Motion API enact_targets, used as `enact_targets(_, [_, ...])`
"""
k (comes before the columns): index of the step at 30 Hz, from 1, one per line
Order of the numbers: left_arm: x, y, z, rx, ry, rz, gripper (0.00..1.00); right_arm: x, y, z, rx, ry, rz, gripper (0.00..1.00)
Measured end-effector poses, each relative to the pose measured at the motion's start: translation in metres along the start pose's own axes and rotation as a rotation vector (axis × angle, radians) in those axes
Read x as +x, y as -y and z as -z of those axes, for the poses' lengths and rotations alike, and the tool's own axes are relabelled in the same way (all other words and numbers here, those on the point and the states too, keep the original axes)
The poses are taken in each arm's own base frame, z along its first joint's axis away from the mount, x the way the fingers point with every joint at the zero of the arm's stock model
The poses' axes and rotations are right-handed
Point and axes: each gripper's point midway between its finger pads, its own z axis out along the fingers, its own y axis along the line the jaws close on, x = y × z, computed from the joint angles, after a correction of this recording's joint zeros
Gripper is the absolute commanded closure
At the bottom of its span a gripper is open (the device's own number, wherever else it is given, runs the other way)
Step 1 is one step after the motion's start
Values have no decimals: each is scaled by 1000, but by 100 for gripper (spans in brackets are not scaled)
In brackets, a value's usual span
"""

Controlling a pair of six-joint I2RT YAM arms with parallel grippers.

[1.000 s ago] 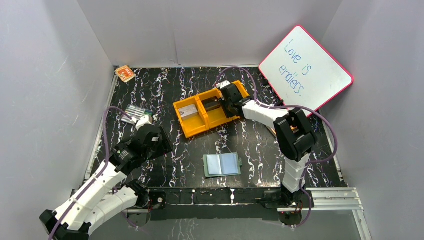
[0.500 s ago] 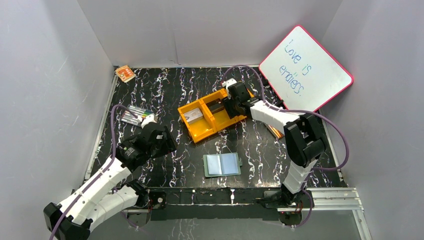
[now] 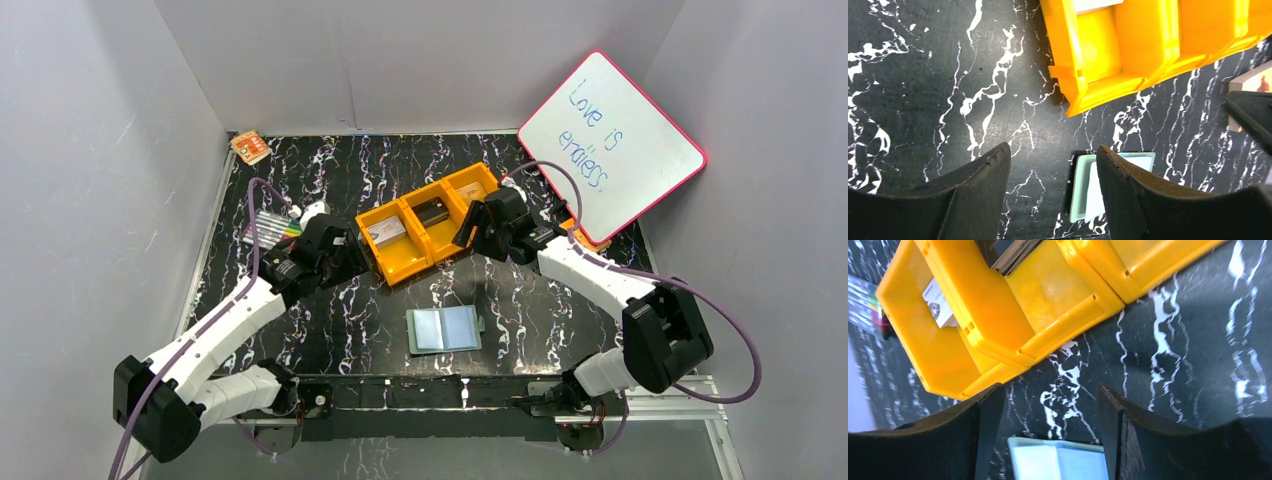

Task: Put the credit cards into the card holder
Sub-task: Adjust the storage box at the center of the board.

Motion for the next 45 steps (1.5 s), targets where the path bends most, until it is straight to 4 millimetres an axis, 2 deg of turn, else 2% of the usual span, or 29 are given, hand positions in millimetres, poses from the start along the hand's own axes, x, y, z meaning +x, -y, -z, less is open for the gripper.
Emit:
enact_targets(2, [1, 1, 2, 13, 2, 14, 39, 12, 5, -3, 18, -27, -93, 22])
enact_targets(5, [10, -8, 10, 37, -1, 57, 39, 18, 3, -12, 24, -45, -236, 20])
enact_targets(8, [22, -20, 19, 42, -12, 104, 39, 25, 7, -33, 71, -58, -400, 21])
enact_targets(14, [25, -27, 30, 55, -1, 134, 39, 38, 18, -58, 132, -88, -453, 22])
enact_targets(18, [26, -30, 29, 38, -6, 131, 39, 36, 15, -49, 139, -63, -418, 24])
enact_targets(20, [27, -33, 26, 20, -9, 121, 39, 33, 0, -36, 106, -37, -378, 24])
enact_targets(22, [28, -34, 24, 7, -12, 115, 39, 34, -28, -22, 44, -15, -333, 24])
enact_targets(25, [28, -38, 21, -15, -13, 103, 39, 44, -85, -2, -74, -12, -273, 24])
enact_targets(29, [26, -42, 22, -30, 6, 104, 39, 61, -128, 7, -146, -32, -277, 26])
enact_targets(31, [24, -43, 24, -30, 20, 110, 39, 60, -134, -1, -138, -25, -310, 26])
enact_targets(39, [21, -51, 34, -35, 50, 120, 39, 54, -142, -65, -14, 16, -443, 27])
enact_targets(45, [21, -56, 40, -37, 56, 120, 39, 48, -146, -94, 47, 41, -506, 27])
